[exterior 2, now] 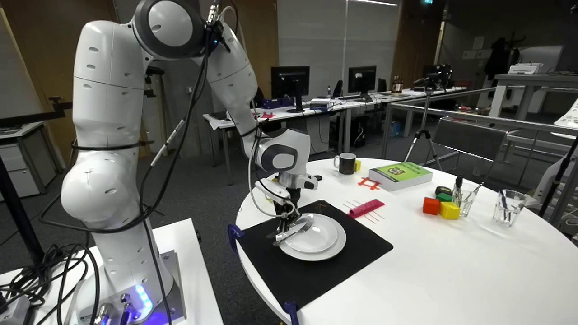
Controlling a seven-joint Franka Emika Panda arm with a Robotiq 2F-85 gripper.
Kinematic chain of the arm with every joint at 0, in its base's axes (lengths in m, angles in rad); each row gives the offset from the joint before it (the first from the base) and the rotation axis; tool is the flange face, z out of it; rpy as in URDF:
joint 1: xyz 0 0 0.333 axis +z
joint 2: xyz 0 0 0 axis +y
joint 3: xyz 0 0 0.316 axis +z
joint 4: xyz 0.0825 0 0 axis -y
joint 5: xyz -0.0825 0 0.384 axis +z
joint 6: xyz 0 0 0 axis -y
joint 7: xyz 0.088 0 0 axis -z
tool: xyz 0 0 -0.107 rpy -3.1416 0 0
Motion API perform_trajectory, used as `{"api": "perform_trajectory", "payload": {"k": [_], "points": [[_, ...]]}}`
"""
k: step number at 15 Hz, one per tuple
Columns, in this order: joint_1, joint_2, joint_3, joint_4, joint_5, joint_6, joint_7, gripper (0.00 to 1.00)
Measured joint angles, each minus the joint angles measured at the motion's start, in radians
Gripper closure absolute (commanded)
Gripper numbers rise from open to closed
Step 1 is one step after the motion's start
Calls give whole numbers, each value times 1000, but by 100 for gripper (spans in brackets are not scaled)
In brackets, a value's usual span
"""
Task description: Move the knife to the left of the fork
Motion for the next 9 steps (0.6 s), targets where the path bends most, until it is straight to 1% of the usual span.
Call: {"api": "perform_trajectory", "payload": {"k": [1, 2, 3, 9], "points": [[0, 3, 0, 1, 0, 0, 0, 96], [0, 5, 0, 1, 0, 0, -1, 59], [0, 7, 0, 1, -1, 0, -1, 58], [0, 15, 0, 1, -4, -7, -2, 13]]}}
